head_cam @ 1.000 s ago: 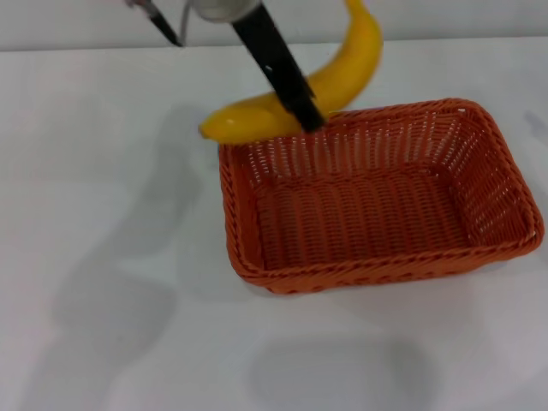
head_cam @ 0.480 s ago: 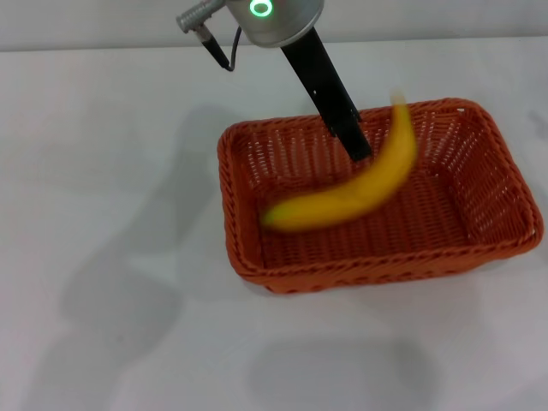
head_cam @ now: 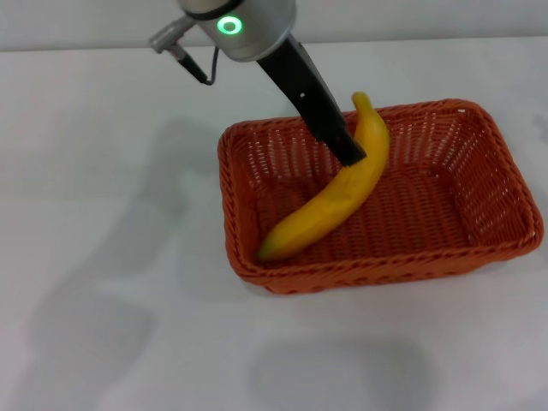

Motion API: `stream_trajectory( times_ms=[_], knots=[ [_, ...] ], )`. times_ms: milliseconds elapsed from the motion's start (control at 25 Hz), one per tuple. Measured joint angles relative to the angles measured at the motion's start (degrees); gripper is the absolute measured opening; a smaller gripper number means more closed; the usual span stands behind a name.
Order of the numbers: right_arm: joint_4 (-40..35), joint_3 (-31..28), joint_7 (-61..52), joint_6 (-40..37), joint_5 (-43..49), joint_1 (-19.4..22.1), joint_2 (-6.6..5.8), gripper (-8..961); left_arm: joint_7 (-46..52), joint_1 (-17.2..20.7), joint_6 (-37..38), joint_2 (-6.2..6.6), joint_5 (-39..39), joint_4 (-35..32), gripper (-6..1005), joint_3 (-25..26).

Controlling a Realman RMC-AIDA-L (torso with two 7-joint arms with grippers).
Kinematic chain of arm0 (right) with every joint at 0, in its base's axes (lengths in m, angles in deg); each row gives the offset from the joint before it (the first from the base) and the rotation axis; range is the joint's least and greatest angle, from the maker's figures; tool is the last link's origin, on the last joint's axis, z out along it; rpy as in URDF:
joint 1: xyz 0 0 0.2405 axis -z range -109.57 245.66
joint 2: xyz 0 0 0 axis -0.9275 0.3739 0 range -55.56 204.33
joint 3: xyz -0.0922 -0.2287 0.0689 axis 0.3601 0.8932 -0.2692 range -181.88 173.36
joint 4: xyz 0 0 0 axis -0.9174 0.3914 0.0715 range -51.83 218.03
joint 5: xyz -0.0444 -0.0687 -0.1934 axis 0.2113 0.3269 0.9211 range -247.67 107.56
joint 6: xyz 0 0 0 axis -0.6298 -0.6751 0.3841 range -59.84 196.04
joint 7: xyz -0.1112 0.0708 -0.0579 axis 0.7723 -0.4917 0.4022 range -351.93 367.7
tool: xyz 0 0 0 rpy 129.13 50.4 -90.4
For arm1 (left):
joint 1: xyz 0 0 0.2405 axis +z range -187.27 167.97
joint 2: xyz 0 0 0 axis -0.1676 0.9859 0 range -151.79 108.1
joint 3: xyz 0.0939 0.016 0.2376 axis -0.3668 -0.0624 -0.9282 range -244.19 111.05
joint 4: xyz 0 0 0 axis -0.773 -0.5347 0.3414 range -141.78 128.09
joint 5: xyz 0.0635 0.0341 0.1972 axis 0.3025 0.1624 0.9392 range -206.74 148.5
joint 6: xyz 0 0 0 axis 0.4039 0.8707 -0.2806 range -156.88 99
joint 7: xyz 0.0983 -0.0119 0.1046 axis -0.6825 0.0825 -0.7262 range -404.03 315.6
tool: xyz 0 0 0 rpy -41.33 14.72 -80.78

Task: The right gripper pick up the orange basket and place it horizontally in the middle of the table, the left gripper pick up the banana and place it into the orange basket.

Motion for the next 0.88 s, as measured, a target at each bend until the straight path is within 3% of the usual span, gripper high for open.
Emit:
stream_trajectory(
  times_ms=[240,440,680,880],
  knots=[
    [1.9,-0.1,3.5,1.5,-2.1,0.6,-0.02,870,-1.2,15.9,4.2,0.1,-0.9,17.6,884,1.2],
    [3.0,-0.6,7.2,4.9,-3.8,1.7,-0.15,869,-7.4,32.1,12.1,0.07,-9.9,28.3,881,4.1],
    [8.3,-4.4,13.0,11.7,-6.4,2.9,-0.26,869,-26.0,49.0,18.7,-0.03,-33.6,27.0,880,13.2],
    [9.4,-4.7,12.9,8.8,-6.5,5.3,-0.35,869,-41.8,57.2,18.9,-0.32,-49.7,18.3,880,19.8]
  ],
)
